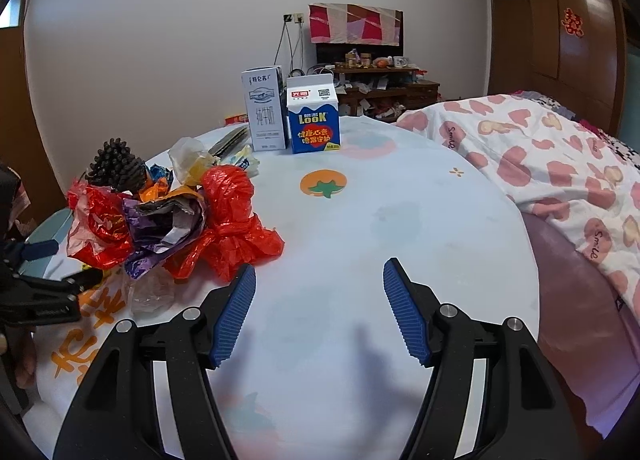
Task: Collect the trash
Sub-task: 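Grasp the yellow plastic wrapper with the left tool while the right tool grasps the black spiky item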
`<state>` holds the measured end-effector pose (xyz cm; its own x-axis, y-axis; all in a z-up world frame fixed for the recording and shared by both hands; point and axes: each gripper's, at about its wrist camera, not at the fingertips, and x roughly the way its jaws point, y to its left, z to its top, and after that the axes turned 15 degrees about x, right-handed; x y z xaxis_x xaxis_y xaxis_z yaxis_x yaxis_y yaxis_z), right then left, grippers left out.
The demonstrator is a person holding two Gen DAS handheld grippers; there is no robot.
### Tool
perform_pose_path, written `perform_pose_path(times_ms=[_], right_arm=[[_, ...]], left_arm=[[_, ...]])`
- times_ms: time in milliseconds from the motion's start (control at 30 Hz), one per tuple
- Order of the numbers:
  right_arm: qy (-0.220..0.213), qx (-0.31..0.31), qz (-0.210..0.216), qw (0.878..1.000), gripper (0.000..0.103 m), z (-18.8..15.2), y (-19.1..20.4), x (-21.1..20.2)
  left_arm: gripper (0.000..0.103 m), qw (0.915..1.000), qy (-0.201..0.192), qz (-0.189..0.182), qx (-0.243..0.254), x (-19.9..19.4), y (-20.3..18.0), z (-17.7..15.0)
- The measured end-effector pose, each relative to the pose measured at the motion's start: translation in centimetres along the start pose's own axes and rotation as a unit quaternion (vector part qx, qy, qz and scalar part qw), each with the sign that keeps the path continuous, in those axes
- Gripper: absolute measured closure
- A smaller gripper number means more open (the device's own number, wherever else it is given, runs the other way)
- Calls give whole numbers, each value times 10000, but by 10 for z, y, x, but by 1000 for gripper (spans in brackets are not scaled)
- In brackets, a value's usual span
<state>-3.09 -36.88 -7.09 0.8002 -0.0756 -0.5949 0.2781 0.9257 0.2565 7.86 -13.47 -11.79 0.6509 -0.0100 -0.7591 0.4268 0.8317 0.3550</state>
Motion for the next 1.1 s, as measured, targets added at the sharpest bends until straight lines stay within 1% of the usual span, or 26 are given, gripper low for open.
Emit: perform_pose_path(times_ms=[67, 133, 300, 400, 533, 600, 633, 667, 700, 733, 800, 867, 1000, 1100], right_arm=[[17, 19, 11, 10000, 35, 0, -1, 2], [33, 34, 18, 10000, 35, -2, -1, 3], [18, 6, -1, 10000, 35, -2, 2, 2], [-33, 14, 26, 10000, 35, 1, 6, -1], [-181, -39, 176, 9997, 35, 12, 20, -11], [-295, -64, 316, 9990, 35, 23, 32, -15], [-352, -37, 396, 9986, 35, 28, 37, -17], [-418, -8, 528, 9977, 35, 34, 44, -18], [-457, -21, 628, 9970, 35, 40, 51, -18], [-475, -58, 709, 9963, 35, 44, 58, -17], [-492, -197, 880, 9947, 35, 50, 77, -13], [-441, -321, 1018, 9933, 35, 55, 94, -8], [-342, -549, 1230, 9903, 35, 60, 122, 0], [-181, -739, 1264, 9891, 36, 59, 138, 9]], left_arm=[[6, 10000, 39, 68, -7, -1, 11, -7], [6, 9997, 65, 225, -4, -3, 24, -13], [6, 9989, 47, 416, -217, -12, 58, -25], [6, 9991, -90, 299, -293, -21, 59, -24], [7, 9990, -315, 76, -294, -25, 43, -17], [23, 9991, -359, -1, -222, -22, 36, -13], [36, 9992, -336, -57, -185, -17, 34, -11], [53, 9993, -267, -162, -188, -13, 34, -10], [67, 9991, -257, -286, -195, -9, 35, -10], [77, 9986, -269, -418, -170, -8, 37, -10], [78, 9986, -382, -338, -127, -13, 42, -12], [79, 9980, -491, -356, -156, -22, 53, -15], [79, 9966, -768, -53, -302, -48, 80, -24], [79, 9945, -928, 144, -459, -61, 99, -26]])
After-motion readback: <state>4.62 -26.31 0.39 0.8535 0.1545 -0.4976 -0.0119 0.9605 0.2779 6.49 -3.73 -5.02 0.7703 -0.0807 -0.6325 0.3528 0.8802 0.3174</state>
